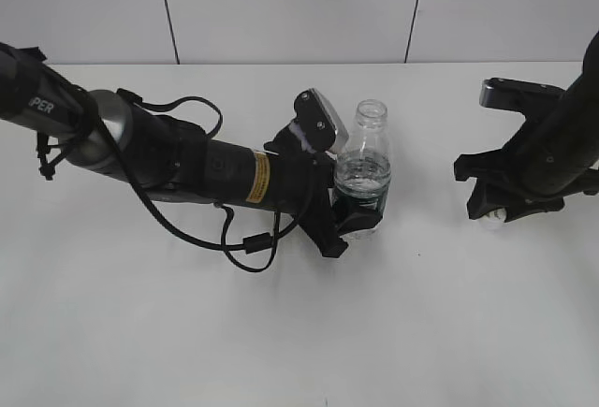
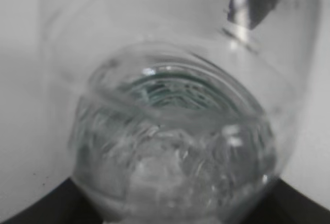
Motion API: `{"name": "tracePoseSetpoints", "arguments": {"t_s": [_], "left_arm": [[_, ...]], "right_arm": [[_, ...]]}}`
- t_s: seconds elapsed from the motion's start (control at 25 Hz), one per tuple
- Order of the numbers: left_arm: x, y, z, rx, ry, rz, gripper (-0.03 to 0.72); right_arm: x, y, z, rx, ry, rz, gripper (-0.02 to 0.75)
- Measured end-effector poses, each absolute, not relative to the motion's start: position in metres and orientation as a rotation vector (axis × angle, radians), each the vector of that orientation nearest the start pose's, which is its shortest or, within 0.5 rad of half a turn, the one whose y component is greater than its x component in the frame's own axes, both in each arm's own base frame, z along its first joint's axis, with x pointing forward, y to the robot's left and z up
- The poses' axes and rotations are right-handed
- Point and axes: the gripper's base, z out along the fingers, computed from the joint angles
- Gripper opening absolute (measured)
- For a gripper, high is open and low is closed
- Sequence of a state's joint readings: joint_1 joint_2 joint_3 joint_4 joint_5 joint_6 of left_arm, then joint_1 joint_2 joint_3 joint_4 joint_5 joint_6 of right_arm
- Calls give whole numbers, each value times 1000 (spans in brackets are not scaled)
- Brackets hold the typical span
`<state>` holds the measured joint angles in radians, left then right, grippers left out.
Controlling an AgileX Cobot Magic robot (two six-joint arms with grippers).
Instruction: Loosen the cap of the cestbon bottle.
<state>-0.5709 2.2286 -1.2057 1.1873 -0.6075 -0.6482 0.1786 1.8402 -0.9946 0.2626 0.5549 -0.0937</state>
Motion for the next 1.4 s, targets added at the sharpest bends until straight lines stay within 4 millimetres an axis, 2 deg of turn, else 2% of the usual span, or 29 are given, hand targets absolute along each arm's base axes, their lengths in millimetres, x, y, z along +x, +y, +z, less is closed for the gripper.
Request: {"name": "tracePoseSetpoints", "arguments": {"t_s": [0.28, 0.6, 0.68, 0.8, 0.84, 1.04, 1.28, 1.4], "left_arm": [[336, -272, 85, 1338, 1765, -678, 414], [336, -272, 85, 1338, 1765, -678, 414], [336, -272, 85, 1337, 1765, -678, 414], [336, -272, 85, 1337, 1765, -678, 414], [336, -272, 85, 1337, 1765, -678, 414], [336, -272, 85, 1336, 1765, -678, 414], [340, -267, 82, 1341, 1789, -638, 563], [343, -262, 81, 1345, 1798, -638, 593]], "right_arm": [[328, 72, 141, -94, 2869, 256, 293], [328, 72, 119, -126, 2929, 250, 301], [328, 72, 119, -156, 2927, 249, 360], [328, 72, 119, -178, 2928, 248, 531], [328, 72, 119, -179, 2927, 248, 564], [328, 72, 119, -179, 2928, 248, 590], [328, 72, 119, -181, 2928, 248, 590], [328, 72, 119, -184, 2930, 248, 590]]}}
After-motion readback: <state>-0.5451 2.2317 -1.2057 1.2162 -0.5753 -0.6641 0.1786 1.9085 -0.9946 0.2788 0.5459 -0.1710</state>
